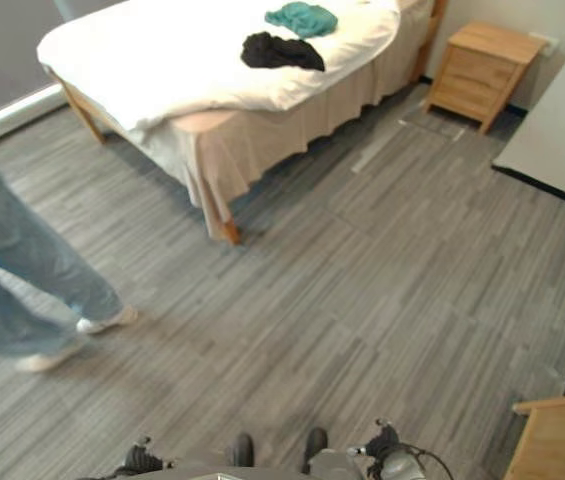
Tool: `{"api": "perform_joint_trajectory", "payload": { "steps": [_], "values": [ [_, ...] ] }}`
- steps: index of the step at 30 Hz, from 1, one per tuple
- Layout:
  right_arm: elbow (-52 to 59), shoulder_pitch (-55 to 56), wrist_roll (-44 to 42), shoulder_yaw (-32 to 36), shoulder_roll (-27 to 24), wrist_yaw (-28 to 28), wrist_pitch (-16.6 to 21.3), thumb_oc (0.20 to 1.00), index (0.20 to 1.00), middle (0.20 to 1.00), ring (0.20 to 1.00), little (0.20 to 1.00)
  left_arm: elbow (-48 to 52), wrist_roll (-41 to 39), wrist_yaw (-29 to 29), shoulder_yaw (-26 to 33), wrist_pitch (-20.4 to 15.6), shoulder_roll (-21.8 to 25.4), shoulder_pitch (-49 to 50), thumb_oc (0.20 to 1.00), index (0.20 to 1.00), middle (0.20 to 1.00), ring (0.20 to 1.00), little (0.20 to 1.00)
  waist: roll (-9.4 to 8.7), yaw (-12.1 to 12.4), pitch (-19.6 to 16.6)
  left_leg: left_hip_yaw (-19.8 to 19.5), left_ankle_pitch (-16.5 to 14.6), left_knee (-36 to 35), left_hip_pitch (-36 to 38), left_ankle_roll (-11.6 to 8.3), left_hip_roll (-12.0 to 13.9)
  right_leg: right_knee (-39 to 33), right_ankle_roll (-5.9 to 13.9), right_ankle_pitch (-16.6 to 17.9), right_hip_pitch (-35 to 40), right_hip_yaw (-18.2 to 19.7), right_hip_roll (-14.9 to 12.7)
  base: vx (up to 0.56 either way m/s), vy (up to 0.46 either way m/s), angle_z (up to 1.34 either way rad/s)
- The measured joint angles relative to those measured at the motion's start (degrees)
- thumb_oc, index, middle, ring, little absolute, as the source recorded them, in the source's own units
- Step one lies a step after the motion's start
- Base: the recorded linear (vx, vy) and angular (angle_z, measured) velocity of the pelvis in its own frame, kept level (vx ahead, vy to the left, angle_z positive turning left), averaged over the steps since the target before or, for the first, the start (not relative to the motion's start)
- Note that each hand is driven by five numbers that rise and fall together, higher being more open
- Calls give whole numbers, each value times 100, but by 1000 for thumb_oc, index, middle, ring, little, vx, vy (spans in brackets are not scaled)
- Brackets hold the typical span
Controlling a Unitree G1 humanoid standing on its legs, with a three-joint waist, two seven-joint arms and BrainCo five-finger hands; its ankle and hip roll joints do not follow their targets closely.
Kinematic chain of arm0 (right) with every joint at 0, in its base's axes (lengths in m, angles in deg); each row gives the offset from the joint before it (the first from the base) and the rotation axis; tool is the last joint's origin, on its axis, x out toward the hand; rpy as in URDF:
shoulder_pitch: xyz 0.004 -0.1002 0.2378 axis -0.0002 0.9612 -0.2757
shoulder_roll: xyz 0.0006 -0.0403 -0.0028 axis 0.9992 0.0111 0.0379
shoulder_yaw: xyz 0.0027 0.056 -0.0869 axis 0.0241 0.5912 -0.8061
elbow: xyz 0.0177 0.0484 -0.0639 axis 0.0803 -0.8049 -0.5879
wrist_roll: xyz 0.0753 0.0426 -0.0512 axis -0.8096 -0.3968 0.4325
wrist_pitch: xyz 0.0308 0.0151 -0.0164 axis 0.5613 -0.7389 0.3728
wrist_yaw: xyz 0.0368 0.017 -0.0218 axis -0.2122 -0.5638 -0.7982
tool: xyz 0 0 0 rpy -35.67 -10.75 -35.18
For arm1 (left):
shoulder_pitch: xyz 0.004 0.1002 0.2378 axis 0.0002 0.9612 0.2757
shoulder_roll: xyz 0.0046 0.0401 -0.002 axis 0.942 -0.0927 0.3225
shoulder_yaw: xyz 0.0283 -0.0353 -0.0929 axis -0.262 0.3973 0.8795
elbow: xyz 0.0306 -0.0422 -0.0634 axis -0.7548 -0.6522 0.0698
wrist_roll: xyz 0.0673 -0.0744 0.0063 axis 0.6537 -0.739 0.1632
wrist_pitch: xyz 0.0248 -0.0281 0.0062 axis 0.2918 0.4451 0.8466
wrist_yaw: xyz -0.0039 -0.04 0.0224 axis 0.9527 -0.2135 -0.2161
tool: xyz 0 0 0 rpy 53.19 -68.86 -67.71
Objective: Tidy up the quilt and then pick up the clothes from the bed and put them into the laundry hamper.
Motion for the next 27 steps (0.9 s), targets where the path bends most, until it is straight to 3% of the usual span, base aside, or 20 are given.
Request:
{"api": "perform_joint_trajectory", "payload": {
  "steps": [4, 5, 6, 7, 8, 9, 12, 14, 15, 17, 18, 19, 20, 21, 22, 23, 24, 25, 26, 27],
  "values": [
    [-18, -186, -20, 7, 35, 7, -9, 1000, 1000, 1000, 1000, 1000, 6, -85, -53, 133, -4, 302, -246, 1000, 1000, 1000, 1000, 1000, -225, 22, 243, 137, -44, -109, -61, 15, 69, 526, 138, -94, -460, 46, -13, 33, 57, -26],
    [-23, -276, -42, 16, 74, 8, -12, 1000, 1000, 1000, 1000, 1000, 14, -96, -91, 262, -2, 413, -292, 1000, 1000, 1000, 1000, 1000, -346, -15, 339, 178, -116, -117, -87, 62, 98, 856, 407, -150, -649, -48, -74, 199, 83, -31],
    [-8, -316, -81, 77, 60, 13, -4, 1000, 1000, 1000, 1000, 1000, 5, -99, -93, 407, 9, 424, -370, 1000, 1000, 1000, 1000, 1000, -335, -15, 484, 183, -145, -138, -32, 80, 173, 1552, 542, -76, -967, -163, -120, 426, -9, -15],
    [133, -277, -224, 232, -57, -41, 111, 1000, 1000, 1000, 1000, 1000, -12, -106, -112, 454, 16, 454, -338, 1000, 1000, 1000, 1000, 1000, -313, -57, 554, 232, -174, -181, 53, 125, 291, 2435, 1007, -225, -1442, -397, -348, 367, -41, -7],
    [133, -242, -231, 258, -80, 13, 103, 1000, 1000, 1000, 1000, 1000, -9, -109, -115, 426, 17, 480, -323, 1000, 1000, 1000, 1000, 1000, -408, -41, 570, 273, -309, -192, 126, 22, 294, 2730, 1141, -226, -1607, -516, -556, 421, -102, -1],
    [66, -226, -228, 271, -70, 81, 73, 1000, 1000, 1000, 1000, 1000, -6, -107, -120, 404, 14, 574, -312, 1000, 1000, 1000, 1000, 1000, -487, -6, 567, 271, -357, -212, 144, -9, 280, 2590, 1149, -220, -1676, -627, -758, 521, -155, 10],
    [-125, -20, -229, 376, 22, 207, -1, 1000, 1000, 1000, 1000, 1000, -32, -88, -125, 213, 23, 552, -494, 1000, 1000, 1000, 1000, 1000, -547, -53, 589, 50, -413, -303, 202, -89, 245, 310, 1246, -144, -1550, -635, -1288, 514, -167, 39],
    [-273, 77, -236, 464, 196, 276, -61, 1000, 1000, 1000, 1000, 1000, -78, -74, -131, 194, 14, 594, -536, 1000, 1000, 1000, 1000, 1000, -536, -68, 588, -58, -459, -357, 283, -167, 278, -637, 1336, 21, -1570, -604, -1639, 858, -194, 30],
    [-296, 126, -247, 512, 178, 287, -71, 1000, 1000, 1000, 1000, 1000, -166, -60, -133, 145, 18, 628, -580, 1000, 1000, 1000, 1000, 1000, -566, -170, 572, -155, -610, -341, 363, -372, 352, -732, 1315, 77, -1571, -592, -1754, 783, -134, 31],
    [-329, 181, -243, 510, 225, 256, -82, 1000, 1000, 1000, 1000, 1000, -377, -14, -146, 196, 1, 700, -455, 1000, 1000, 1000, 1000, 1000, -425, -246, 535, -161, -780, -340, 673, -560, 799, -68, 1305, 63, -1445, -429, -1461, 606, -163, 26],
    [-336, 339, -234, 447, 222, 224, -66, 1000, 1000, 1000, 1000, 1000, -373, 11, -163, 224, 8, 763, -257, 1000, 1000, 1000, 1000, 1000, -263, -373, 411, -207, -830, -234, 908, -632, 1168, -26, 1055, 552, -1141, -464, -1059, 561, -299, 30],
    [-460, 323, -235, 450, 230, 228, -90, 1000, 1000, 1000, 1000, 1000, -402, 18, -159, 282, -11, 736, -256, 1000, 1000, 1000, 1000, 1000, -211, -390, 422, -157, -893, 319, 764, -906, 1393, 111, 942, 633, -1103, -433, -929, 589, -477, 11],
    [-497, 327, -229, 435, 276, 224, -129, 1000, 1000, 1000, 1000, 1000, -295, 15, -192, 334, -2, 667, -221, 1000, 1000, 1000, 1000, 1000, -231, -288, 345, -242, -811, 1509, 341, -958, 1655, 116, 566, 797, -951, -459, -618, 435, -378, -26],
    [-430, 312, -227, 385, 267, 233, -116, 1000, 1000, 1000, 1000, 1000, -299, 15, -217, 378, -9, 609, -195, 1000, 1000, 1000, 1000, 1000, -206, -227, 285, -371, -623, 2230, 53, -888, 1851, 88, 318, 837, -852, -485, -459, 384, -344, -42],
    [-255, 322, -230, 201, 200, 262, -98, 1000, 1000, 1000, 1000, 1000, -106, -26, -250, 342, 29, 546, -158, 1000, 1000, 1000, 1000, 1000, -211, -101, 244, -629, -251, 3214, -608, -749, 1937, 113, 153, 580, -858, -517, -269, 249, -122, -47],
    [-197, 179, -225, 89, 136, 247, -87, 1000, 1000, 1000, 1000, 1000, 67, -107, -372, 504, -3, 425, -294, 1000, 1000, 1000, 1000, 1000, -264, 151, 349, -863, 304, 4632, -1481, -337, 2002, 3, -34, 540, -745, -421, -106, 637, -81, -63],
    [-344, -174, -234, 26, 184, 282, -187, 1000, 1000, 1000, 1000, 1000, 219, -148, -427, 552, -67, 494, -437, 1000, 1000, 1000, 1000, 1000, -432, 365, 462, -976, -286, 5340, -2090, -348, 1679, -144, -102, 559, -583, -244, -65, 535, 22, -66],
    [-395, -455, -234, -38, 231, 292, -169, 1000, 1000, 1000, 1000, 1000, 243, -192, -457, 554, -75, 569, -476, 1000, 1000, 1000, 1000, 1000, -591, 454, 548, -901, -528, 5238, -2328, -417, 1388, -373, -125, 432, -320, -198, -68, 747, 159, -41],
    [-420, -641, -234, -91, 277, 340, -147, 1000, 1000, 1000, 1000, 1000, 227, -238, -497, 544, -62, 601, -551, 1000, 1000, 1000, 1000, 1000, -746, 507, 575, -613, -756, 4662, -2525, -499, 1131, -701, -107, 476, 112, -238, -54, 368, 118, -12],
    [-379, -714, -234, -94, 285, 363, -125, 1000, 1000, 1000, 1000, 1000, 299, -246, -517, 528, -64, 606, -521, 1000, 1000, 1000, 1000, 1000, -776, 581, 581, -368, -763, 4361, -2632, -478, 1067, -779, -99, 375, 270, -240, -43, 553, 174, -3]
  ]
}}
